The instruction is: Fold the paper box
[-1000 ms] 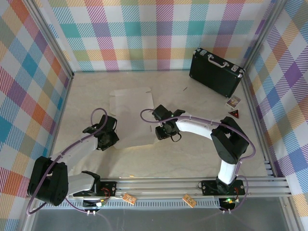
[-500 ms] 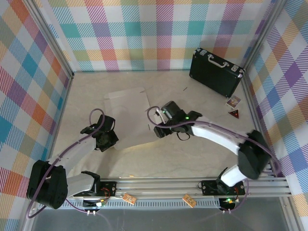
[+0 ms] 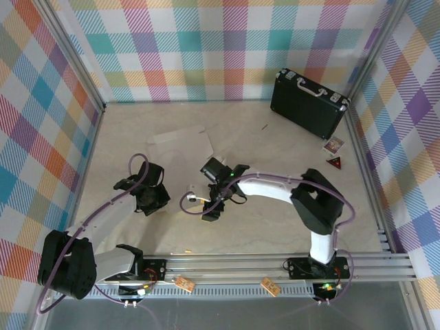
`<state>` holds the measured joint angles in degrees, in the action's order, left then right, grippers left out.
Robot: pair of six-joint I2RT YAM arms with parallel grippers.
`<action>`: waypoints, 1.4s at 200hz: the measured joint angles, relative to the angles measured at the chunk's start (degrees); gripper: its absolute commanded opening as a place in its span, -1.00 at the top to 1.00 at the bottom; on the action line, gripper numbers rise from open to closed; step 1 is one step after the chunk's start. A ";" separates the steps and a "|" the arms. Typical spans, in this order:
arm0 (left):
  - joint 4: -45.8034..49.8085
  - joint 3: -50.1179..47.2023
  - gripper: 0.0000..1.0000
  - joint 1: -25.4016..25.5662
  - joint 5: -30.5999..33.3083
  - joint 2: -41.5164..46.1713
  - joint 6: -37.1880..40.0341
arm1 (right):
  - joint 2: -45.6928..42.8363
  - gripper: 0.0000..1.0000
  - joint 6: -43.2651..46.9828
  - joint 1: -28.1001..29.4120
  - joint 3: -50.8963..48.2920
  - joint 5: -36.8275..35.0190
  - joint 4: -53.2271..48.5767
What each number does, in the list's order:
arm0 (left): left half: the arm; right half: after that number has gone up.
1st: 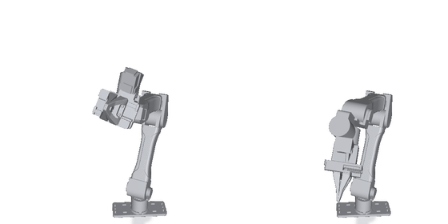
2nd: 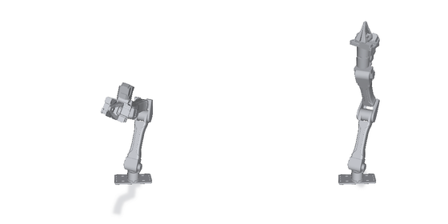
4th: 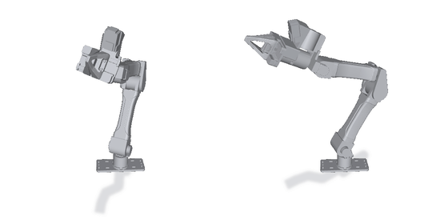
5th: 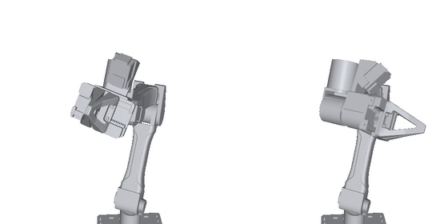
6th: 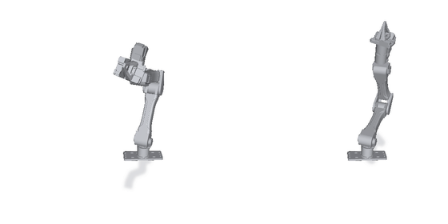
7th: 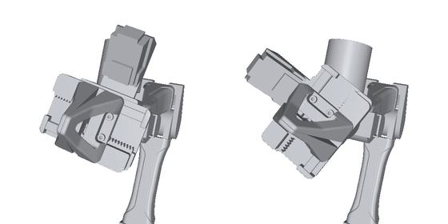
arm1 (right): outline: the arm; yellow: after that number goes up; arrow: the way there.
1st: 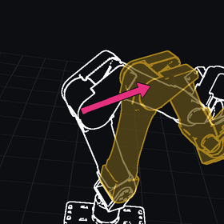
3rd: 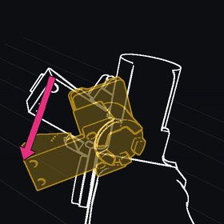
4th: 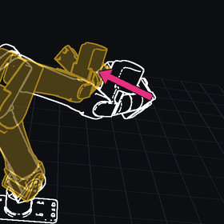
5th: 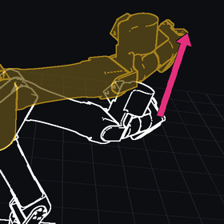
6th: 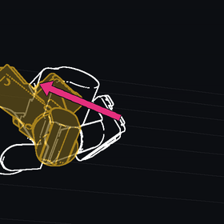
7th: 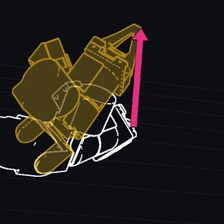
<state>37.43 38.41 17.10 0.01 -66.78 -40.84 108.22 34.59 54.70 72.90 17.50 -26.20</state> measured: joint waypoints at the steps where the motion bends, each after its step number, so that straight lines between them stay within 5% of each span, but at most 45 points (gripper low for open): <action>1: 0.00 0.00 1.00 0.00 0.00 -0.02 0.04 | 0.17 -0.14 0.24 0.02 0.09 -0.13 -0.04; 112: 0.33 0.07 1.00 -1.11 -0.50 -0.22 2.21 | 8.00 0.88 6.95 0.02 8.46 -5.38 -0.66; 121: 0.61 0.07 0.78 -1.18 -0.57 -0.22 2.36 | 8.02 0.99 6.56 0.02 9.18 -5.88 -0.90; 143: 1.09 0.22 -0.50 -1.55 -1.11 0.87 2.60 | 8.63 1.00 4.59 -0.17 11.39 -5.92 -2.82; 162: 1.68 0.35 -0.89 -2.43 -1.51 4.13 2.34 | 9.18 1.00 -0.02 -1.07 14.16 -4.39 -5.90; 215: 3.50 0.55 -0.89 -5.64 -0.87 15.41 1.09 | 10.08 1.00 -13.57 -6.75 17.66 4.96 -13.27; 280: 0.46 0.15 -0.80 -5.68 -5.51 13.16 1.73 | 17.64 1.00 -27.96 -14.71 18.60 16.26 -12.59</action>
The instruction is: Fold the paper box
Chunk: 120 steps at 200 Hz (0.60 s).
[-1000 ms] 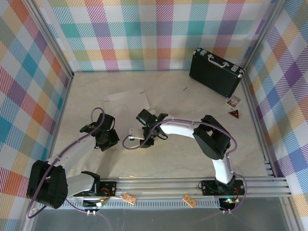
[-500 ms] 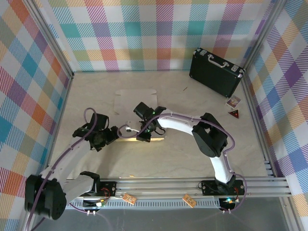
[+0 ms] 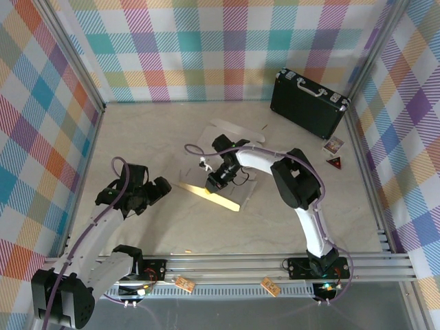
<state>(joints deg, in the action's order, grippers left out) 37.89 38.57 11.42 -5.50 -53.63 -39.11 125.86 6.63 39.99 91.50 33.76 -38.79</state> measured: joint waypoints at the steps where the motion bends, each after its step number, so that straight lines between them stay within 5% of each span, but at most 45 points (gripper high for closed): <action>1: -0.13 0.00 -0.80 0.00 -0.09 -0.02 0.02 | 0.00 1.00 -0.09 -0.04 0.00 0.02 0.04; 44: -2.73 7.10 -0.78 0.02 -5.25 -8.61 2.58 | -0.68 1.00 -1.68 -0.81 -2.03 1.01 3.28; 120: 4.33 33.62 -0.67 5.38 4.48 -46.14 9.27 | -3.37 1.00 -1.77 0.26 -5.55 -2.19 7.15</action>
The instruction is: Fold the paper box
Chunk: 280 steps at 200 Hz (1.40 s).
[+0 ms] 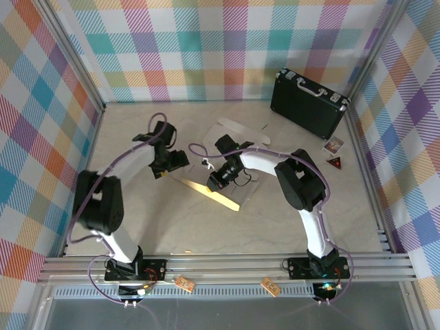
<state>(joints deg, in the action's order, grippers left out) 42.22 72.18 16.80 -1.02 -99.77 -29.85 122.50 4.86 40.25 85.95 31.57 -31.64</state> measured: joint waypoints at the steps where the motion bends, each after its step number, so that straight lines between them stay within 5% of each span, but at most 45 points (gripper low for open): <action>1: 0.28 0.33 -0.67 0.17 0.31 -0.59 0.07 | -0.02 1.00 0.00 0.02 -0.04 -0.02 0.09; 59: 5.73 5.81 -0.50 1.81 14.14 -12.09 -0.46 | -0.90 1.00 -1.16 0.28 -1.22 -1.36 1.49; 117: 2.21 -12.04 -0.49 -5.25 18.32 2.86 -6.29 | -0.87 1.00 -2.19 0.50 -1.20 -2.01 1.51; 218: -4.70 -24.76 -0.61 -2.71 10.34 30.86 -9.44 | 3.04 0.93 -5.73 0.22 4.61 -2.86 -4.24; 245: -9.70 -26.49 -0.29 -0.48 2.91 30.18 -8.07 | 3.04 0.87 -5.95 0.22 4.61 -2.84 -4.24; 280: -16.57 -24.37 0.55 6.03 -4.13 16.41 -6.23 | 3.04 0.81 -6.16 0.22 4.57 -3.15 -4.09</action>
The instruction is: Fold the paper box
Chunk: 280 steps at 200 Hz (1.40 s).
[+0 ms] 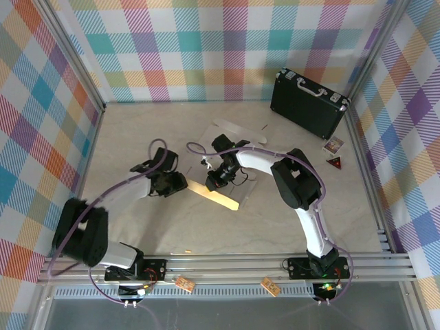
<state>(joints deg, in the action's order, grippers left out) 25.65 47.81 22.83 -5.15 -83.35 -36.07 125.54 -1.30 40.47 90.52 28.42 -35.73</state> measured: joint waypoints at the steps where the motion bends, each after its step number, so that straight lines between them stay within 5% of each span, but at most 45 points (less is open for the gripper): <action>1: -0.11 0.04 0.57 0.09 0.02 -0.26 -0.20 | 0.00 0.81 0.00 0.00 0.00 -0.02 0.02; 29: -4.68 1.11 0.75 1.79 -3.63 -7.52 -0.44 | 0.00 0.79 -0.02 0.00 -0.28 -0.42 0.46; 98: -8.96 4.22 0.81 1.79 -5.09 -13.92 -1.73 | -0.02 0.73 -0.50 -0.02 -1.01 -1.11 1.07; 167: -6.16 7.67 0.86 1.81 -4.22 -16.37 -2.03 | -6.29 0.07 -1.18 0.46 -7.98 -7.06 6.27; 223: -4.79 8.72 0.86 1.86 -4.24 -17.03 -2.01 | -14.84 0.15 -1.27 0.20 -14.14 -14.71 7.78; 256: -4.83 8.61 0.86 1.86 -4.26 -16.87 -2.01 | -14.60 0.40 -1.03 0.11 -13.62 -14.36 7.72; 280: -5.92 7.63 0.86 1.86 -4.26 -16.20 -2.03 | -11.65 0.21 -0.81 0.11 -12.17 -14.47 7.23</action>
<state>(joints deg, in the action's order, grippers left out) 19.73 55.44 24.69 -9.41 -99.55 -38.11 113.89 -2.11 40.58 78.35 13.96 -28.49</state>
